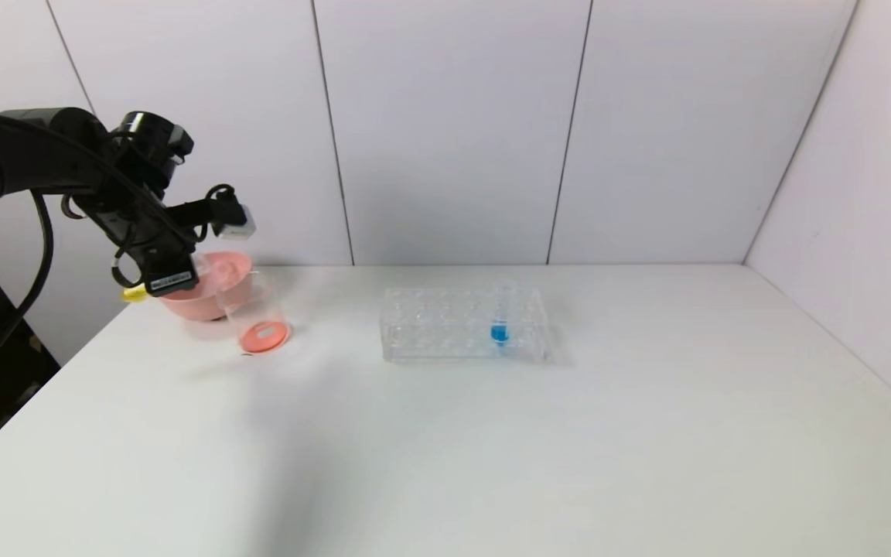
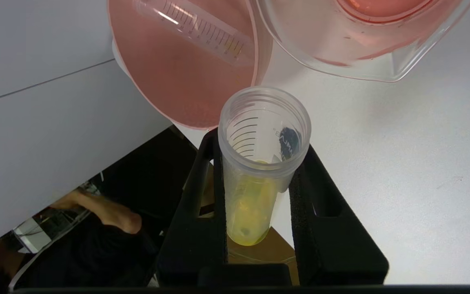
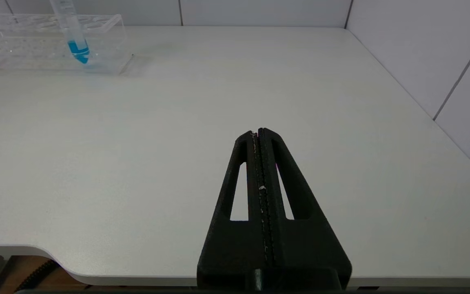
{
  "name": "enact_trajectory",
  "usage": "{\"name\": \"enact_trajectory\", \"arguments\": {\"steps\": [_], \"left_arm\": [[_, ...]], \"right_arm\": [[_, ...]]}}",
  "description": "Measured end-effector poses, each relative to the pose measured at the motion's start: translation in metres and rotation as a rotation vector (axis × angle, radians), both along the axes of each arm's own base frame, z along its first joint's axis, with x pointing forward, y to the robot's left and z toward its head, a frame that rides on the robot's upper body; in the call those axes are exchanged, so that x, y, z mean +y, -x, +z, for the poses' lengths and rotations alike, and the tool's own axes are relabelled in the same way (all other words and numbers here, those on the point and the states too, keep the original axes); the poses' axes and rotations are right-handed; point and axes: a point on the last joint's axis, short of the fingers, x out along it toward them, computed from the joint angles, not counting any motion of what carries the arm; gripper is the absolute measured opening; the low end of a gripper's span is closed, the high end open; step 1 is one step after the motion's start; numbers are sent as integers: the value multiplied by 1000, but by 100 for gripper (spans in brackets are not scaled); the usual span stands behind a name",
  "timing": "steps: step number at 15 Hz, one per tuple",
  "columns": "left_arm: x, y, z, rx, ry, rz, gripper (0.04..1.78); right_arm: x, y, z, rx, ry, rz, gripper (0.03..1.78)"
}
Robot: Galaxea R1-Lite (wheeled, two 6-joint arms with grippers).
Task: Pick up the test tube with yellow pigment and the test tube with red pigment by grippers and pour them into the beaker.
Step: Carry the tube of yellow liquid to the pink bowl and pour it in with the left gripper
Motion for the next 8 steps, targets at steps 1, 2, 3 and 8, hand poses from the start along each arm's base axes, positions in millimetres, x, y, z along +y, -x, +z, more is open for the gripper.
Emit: {"name": "enact_trajectory", "arguments": {"steps": [1,2,3,8], "left_arm": [[0,0,-1,4,-5,3,45],[0,0,-2,8,-9,5,45],[-1,-1,-3,13,-15,7,45],[-7,-1,-4,14,-30,1,45]], "right_arm": [[0,0,0,0,0,0,11],[0,0,0,0,0,0,11],[0,0,0,0,0,0,11],[0,0,0,0,0,0,11]]}}
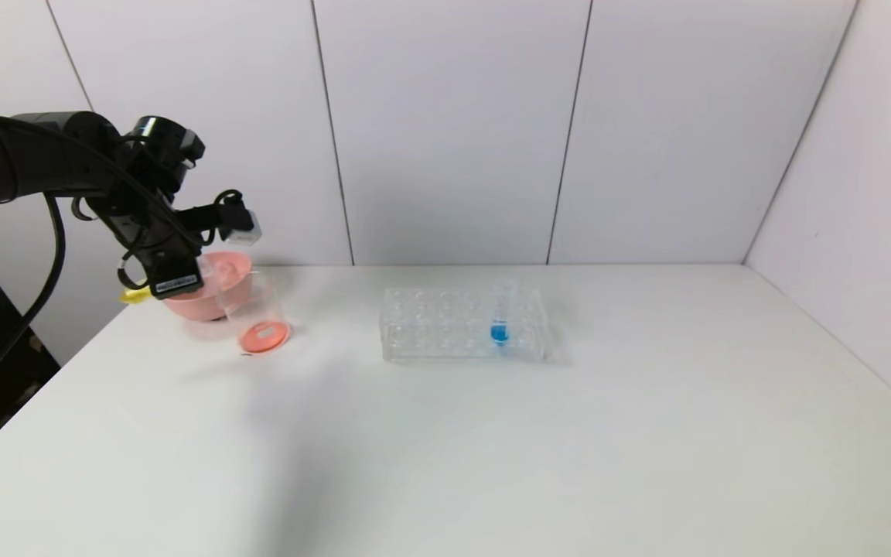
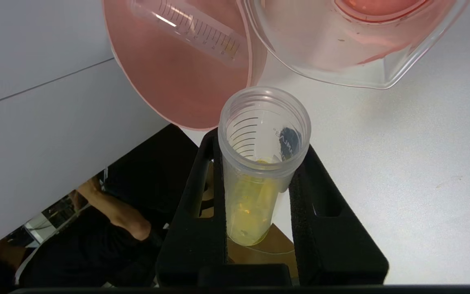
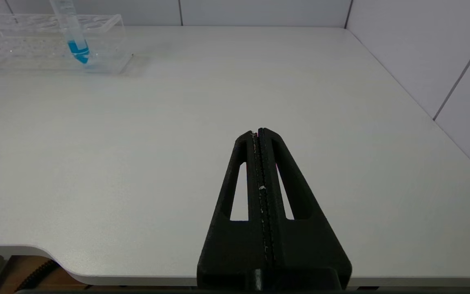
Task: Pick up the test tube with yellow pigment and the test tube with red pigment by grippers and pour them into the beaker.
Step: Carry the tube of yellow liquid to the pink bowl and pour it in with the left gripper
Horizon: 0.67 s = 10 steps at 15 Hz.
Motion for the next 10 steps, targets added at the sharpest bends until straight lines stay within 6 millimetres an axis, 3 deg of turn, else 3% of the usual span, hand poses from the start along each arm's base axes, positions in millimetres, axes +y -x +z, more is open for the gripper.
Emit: {"name": "enact_trajectory", "arguments": {"steps": [10], "left_arm": [[-6,-1,-1,-1,-3,-14,45]], "right_arm": [[0,0,0,0,0,0,11]]}}
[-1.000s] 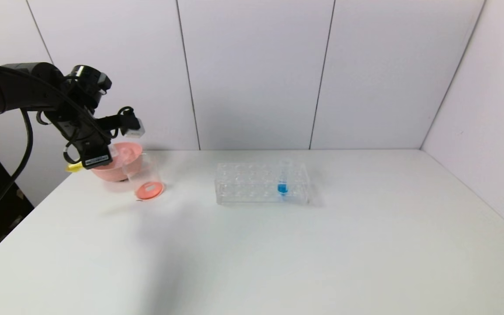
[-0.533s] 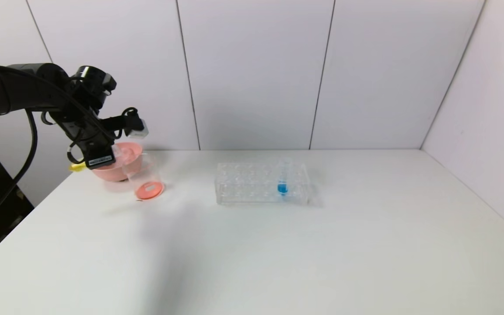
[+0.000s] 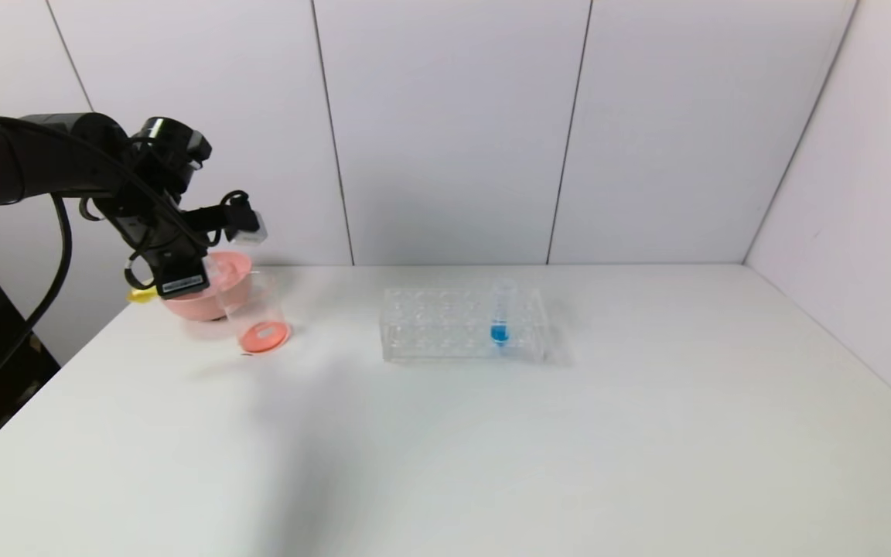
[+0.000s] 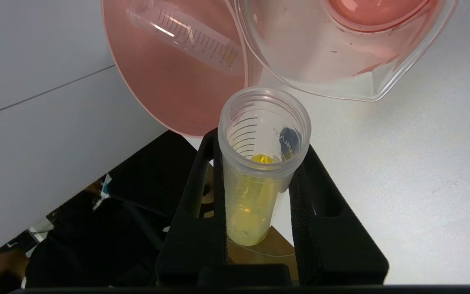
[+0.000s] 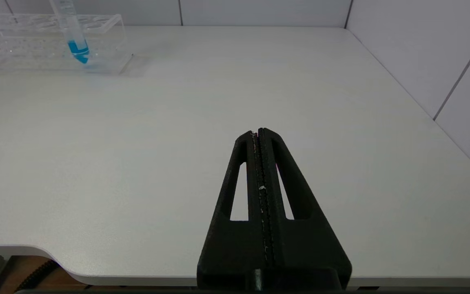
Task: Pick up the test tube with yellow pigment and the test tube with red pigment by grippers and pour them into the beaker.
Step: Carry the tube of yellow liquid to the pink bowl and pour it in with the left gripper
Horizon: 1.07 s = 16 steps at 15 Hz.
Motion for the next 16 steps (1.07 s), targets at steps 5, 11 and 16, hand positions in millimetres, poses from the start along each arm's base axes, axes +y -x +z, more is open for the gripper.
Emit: {"name": "enact_trajectory", "arguments": {"steps": [5,11,16], "left_arm": [[-4,-2,-3,7,-39,16,45],[-10,-3,-7,21,-88,21,45],[-12,-5,-11,28,-143,51,45]], "right_arm": [[0,0,0,0,0,0,11],[0,0,0,0,0,0,11],[0,0,0,0,0,0,11]]}}
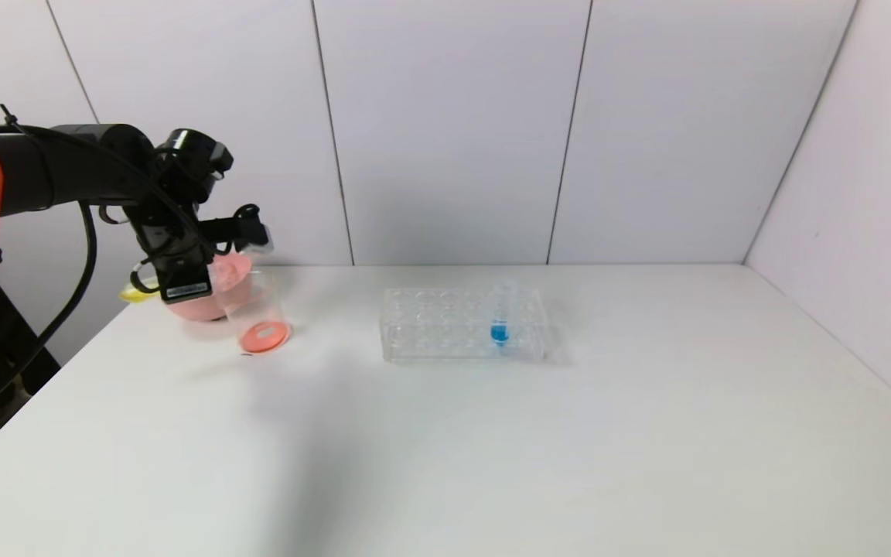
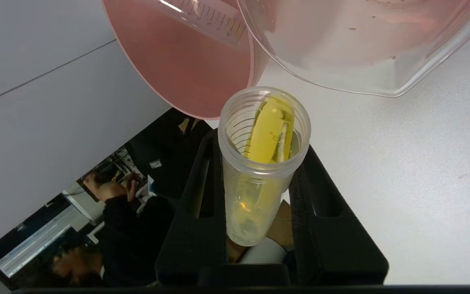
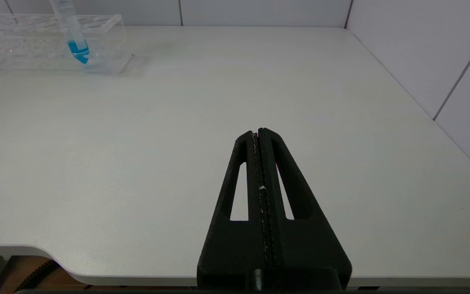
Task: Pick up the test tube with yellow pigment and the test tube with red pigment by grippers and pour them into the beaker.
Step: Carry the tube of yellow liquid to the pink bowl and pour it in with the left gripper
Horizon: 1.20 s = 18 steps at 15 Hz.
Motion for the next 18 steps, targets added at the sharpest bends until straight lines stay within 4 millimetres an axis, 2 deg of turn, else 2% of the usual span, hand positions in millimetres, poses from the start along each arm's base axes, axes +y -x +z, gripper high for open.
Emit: {"name": "enact_trajectory", "arguments": {"steps": [18], "left_arm": [[-18,-3,-5,3,-155,19,45]], "right_arm": [[0,0,0,0,0,0,11]]}}
